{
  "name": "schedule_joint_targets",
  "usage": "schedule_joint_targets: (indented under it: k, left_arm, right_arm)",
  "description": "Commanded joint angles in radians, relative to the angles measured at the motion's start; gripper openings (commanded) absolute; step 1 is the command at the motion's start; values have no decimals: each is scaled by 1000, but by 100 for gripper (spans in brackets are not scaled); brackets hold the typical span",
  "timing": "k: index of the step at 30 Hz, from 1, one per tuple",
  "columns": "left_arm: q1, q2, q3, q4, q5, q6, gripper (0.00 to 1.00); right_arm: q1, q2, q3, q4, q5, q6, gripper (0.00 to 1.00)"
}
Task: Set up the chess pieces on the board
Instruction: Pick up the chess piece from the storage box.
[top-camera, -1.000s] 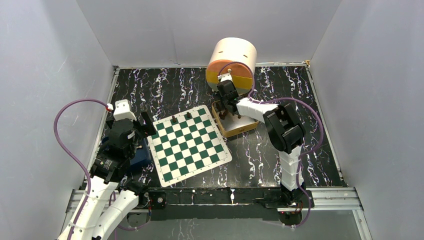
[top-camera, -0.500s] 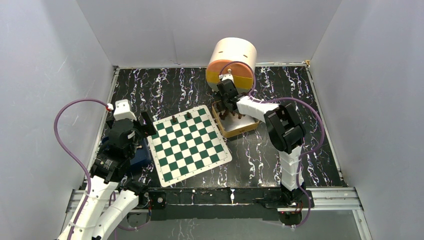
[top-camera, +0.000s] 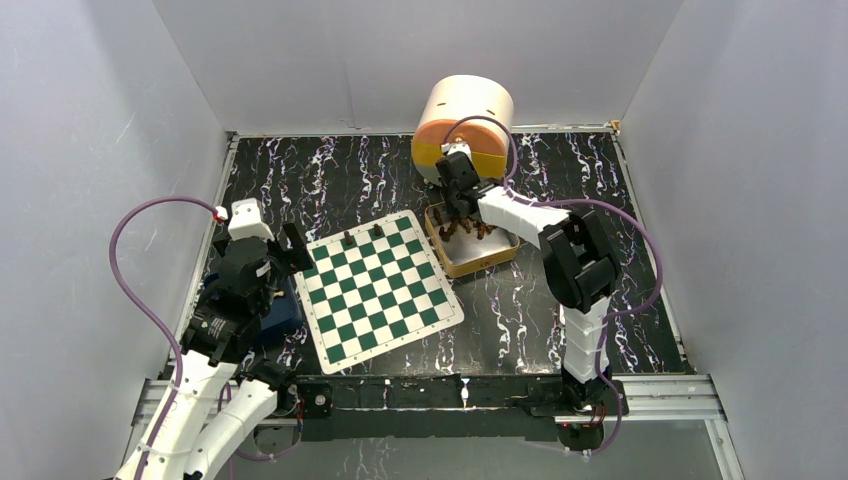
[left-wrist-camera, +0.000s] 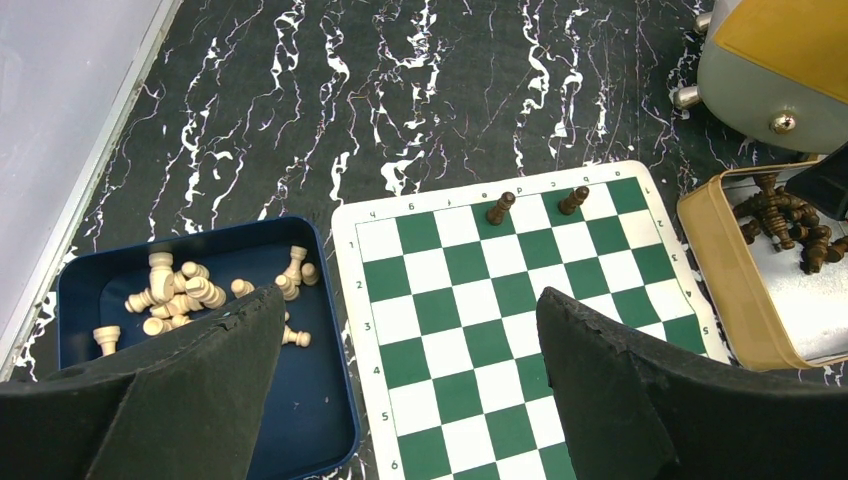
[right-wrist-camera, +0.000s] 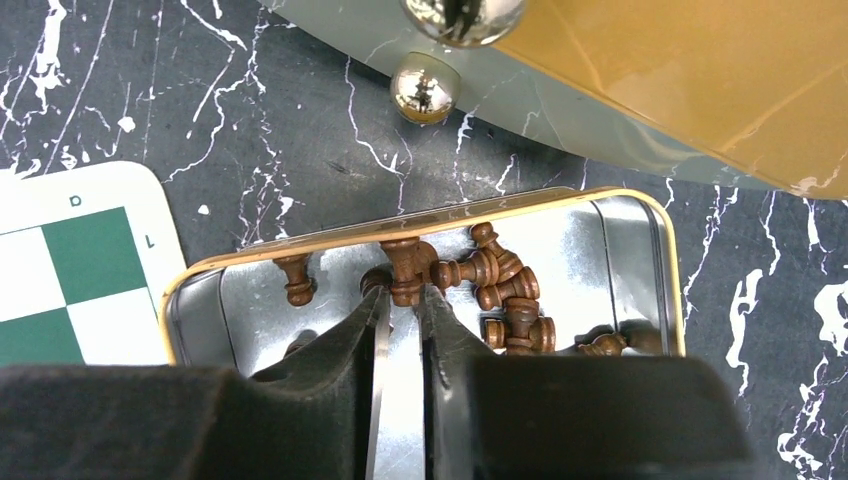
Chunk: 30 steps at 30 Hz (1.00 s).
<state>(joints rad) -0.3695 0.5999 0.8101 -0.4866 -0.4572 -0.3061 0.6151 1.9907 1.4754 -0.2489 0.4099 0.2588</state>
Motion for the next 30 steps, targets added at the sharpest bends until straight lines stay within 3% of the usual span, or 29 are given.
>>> schedule_joint_targets:
  k: [1, 5, 30]
  left_arm:
    - [3, 2, -3, 17, -7, 4, 93]
    - [3, 5, -5, 19, -2, 4, 93]
    - [3, 18, -3, 21, 2, 12, 93]
  right_arm:
    - [-6, -76, -32, 52, -39, -34, 30]
    - [-16, -86, -83, 135, -71, -75, 34]
    - [-34, 51, 6, 132, -95, -97, 36]
